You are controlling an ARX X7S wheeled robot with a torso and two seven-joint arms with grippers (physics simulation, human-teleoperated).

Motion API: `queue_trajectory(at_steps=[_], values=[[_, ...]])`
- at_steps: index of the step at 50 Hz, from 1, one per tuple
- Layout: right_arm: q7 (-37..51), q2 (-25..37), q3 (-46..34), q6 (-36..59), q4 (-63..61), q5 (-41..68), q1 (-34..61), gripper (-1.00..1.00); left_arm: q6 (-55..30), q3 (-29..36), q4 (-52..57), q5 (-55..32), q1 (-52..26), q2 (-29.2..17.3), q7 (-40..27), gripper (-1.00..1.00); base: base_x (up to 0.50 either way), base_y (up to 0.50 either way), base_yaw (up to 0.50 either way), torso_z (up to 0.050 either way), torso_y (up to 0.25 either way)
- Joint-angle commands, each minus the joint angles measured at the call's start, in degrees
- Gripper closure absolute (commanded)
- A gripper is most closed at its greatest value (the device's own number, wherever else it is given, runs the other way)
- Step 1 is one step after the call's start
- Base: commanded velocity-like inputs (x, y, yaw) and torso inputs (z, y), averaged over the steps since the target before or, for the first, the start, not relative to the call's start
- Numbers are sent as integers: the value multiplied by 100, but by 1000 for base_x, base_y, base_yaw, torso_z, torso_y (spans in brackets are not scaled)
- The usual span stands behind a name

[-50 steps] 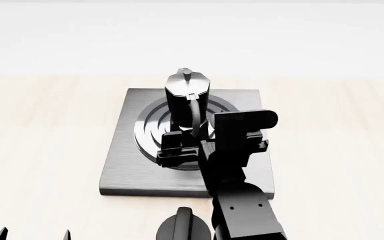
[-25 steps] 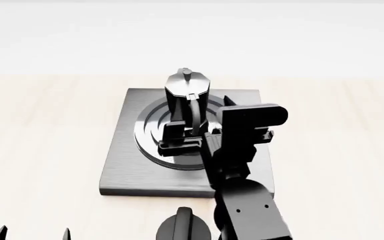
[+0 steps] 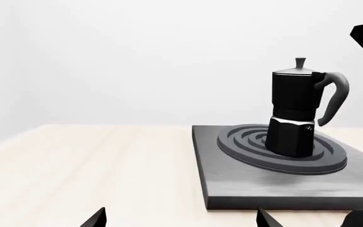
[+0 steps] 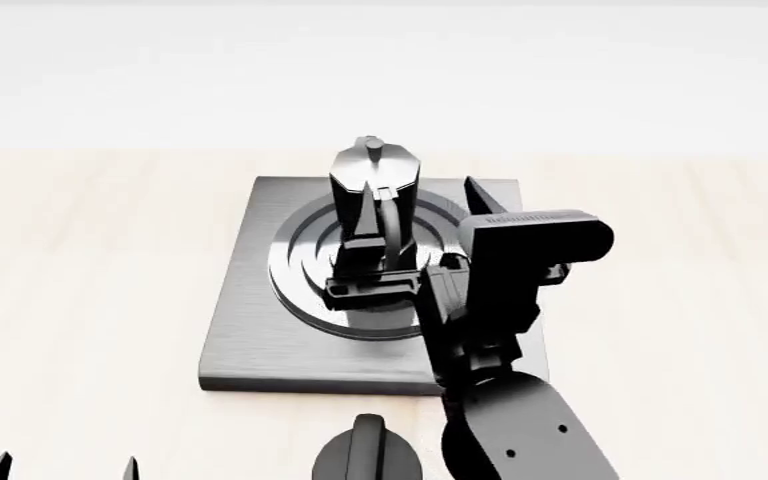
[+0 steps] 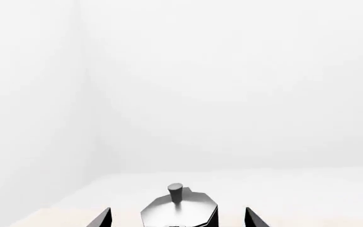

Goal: Put the moka pot on the stove.

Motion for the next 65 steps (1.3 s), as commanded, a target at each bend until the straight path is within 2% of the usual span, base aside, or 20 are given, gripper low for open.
queue_trajectory(at_steps=[1,19,28,65], values=[[680,550,-103,-233,-1074,-467,-44,-100,28,-2,207,-3,45,-21,49,-100,0,0,0,0,0],[1402,1176,-155,-482,-2015,-1018,-163,-100,69,27,193,26,60,-13,15,-100,0,0,0,0,0],[1455,1229,-117,-618,-1980,-1140,-340,-100,65,30,214,17,65,-26,-1,-100,0,0,0,0,0],[2644,2130,-19,-856,-3194,-2257,-642,-100,213,72,304,73,261,-68,-81,-100,0,0,0,0,0]])
